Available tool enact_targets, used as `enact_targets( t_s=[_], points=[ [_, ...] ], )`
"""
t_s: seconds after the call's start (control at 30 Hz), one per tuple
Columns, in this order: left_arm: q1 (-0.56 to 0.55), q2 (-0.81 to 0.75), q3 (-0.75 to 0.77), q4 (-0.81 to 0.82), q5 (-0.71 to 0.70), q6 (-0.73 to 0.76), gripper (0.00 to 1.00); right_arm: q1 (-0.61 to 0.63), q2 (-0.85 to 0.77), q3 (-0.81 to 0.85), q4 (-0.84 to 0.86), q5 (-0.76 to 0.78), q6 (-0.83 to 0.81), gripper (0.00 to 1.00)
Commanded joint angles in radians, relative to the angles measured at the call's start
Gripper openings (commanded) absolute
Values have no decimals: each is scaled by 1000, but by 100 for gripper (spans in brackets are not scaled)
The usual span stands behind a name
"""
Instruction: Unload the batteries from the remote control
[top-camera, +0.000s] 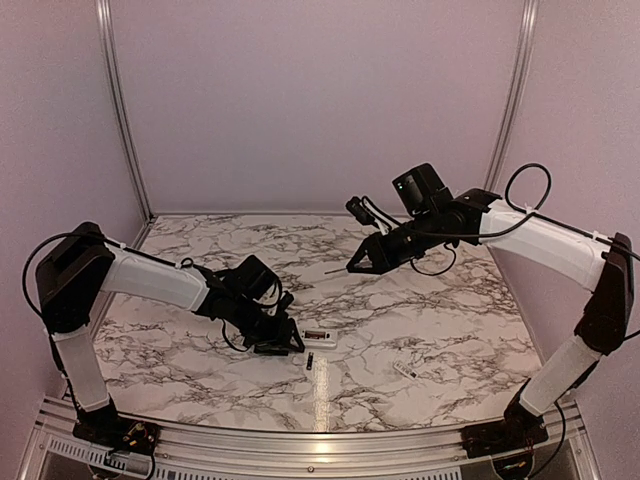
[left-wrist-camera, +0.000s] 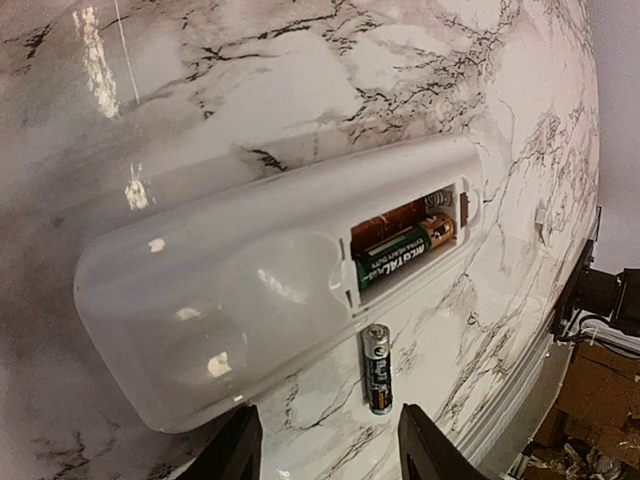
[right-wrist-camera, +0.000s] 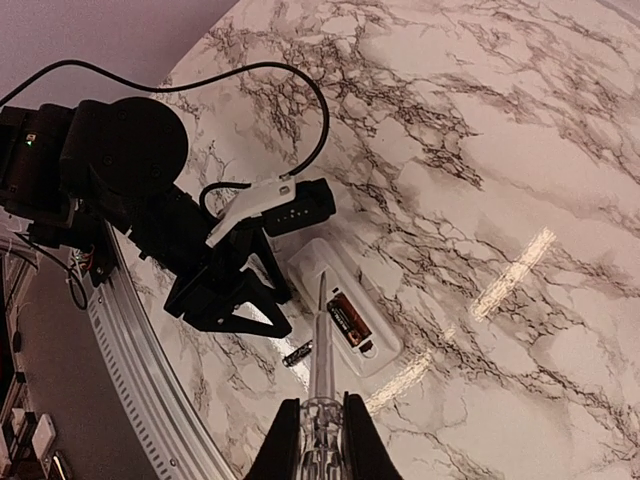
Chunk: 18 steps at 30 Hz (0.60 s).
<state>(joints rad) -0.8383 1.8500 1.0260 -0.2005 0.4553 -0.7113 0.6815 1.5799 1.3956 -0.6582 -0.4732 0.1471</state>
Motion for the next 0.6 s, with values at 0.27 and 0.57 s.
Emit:
enact_targets(
  t_s=[0.27,0.57],
  points=[
    [54,91,88,-28,32,70,47,3,-13,6,-35,23,-25,0],
    [72,172,222,-97,43,120,46,3,-6,1,-38,31,-35,0]
  ],
)
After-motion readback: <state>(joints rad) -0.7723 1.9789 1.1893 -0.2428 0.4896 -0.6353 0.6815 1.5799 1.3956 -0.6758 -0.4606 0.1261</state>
